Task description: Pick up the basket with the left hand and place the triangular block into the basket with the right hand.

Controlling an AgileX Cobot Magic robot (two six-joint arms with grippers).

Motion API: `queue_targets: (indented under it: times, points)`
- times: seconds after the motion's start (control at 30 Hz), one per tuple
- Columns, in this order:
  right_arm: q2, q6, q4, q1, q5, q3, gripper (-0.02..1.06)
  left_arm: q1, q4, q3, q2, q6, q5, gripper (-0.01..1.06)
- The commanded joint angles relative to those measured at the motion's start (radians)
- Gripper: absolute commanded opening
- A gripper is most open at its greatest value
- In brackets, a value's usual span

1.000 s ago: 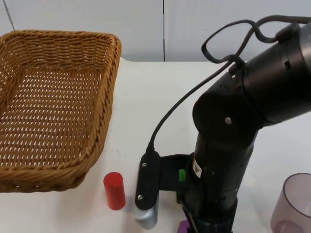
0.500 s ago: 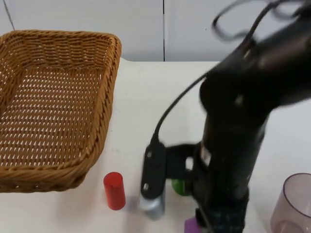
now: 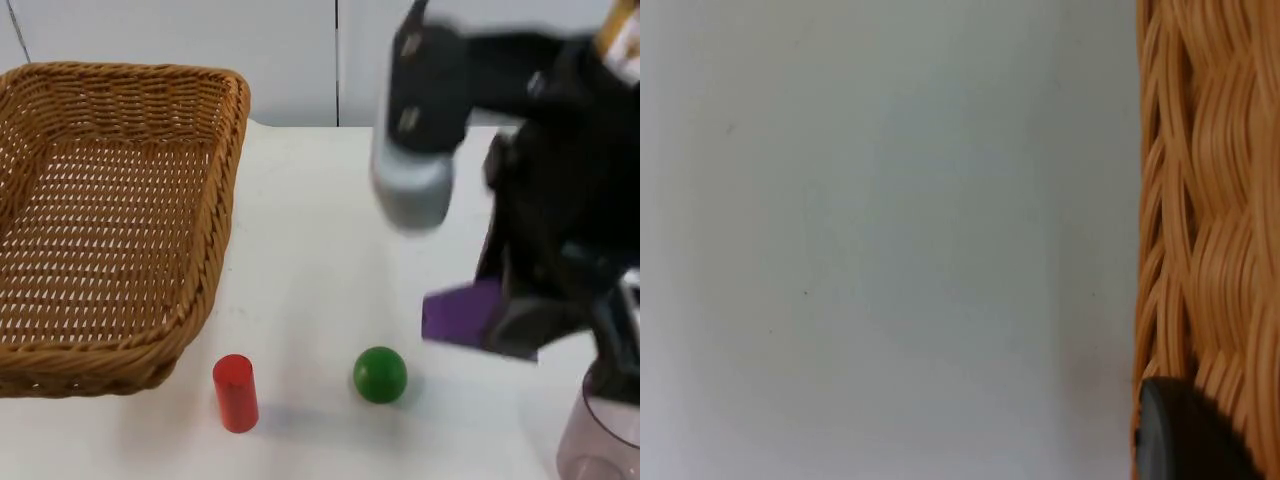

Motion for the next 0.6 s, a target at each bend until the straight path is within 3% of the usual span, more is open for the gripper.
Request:
queue_targets:
  times: [0.0, 0.13, 0.3, 0.57]
  points:
    - [-0.026, 0.03, 0.003, -0.004, -0.017, -0.004, 0.0, 0.002, -0.033, 0.0, -0.014, 0.003, 0.017, 0.0]
    - [-0.027, 0.05, 0.003, -0.004, -0.057, -0.035, 0.0, 0.002, -0.033, 0.0, -0.014, 0.003, 0.023, 0.0]
    - [0.039, 0.095, 0.003, -0.004, -0.063, -0.179, 0.0, 0.002, -0.034, 0.0, -0.014, 0.003, 0.023, 0.0]
    - [0.351, 0.151, 0.009, -0.004, -0.033, -0.645, 0.0, 0.002, -0.036, 0.0, -0.014, 0.003, 0.024, 0.0]
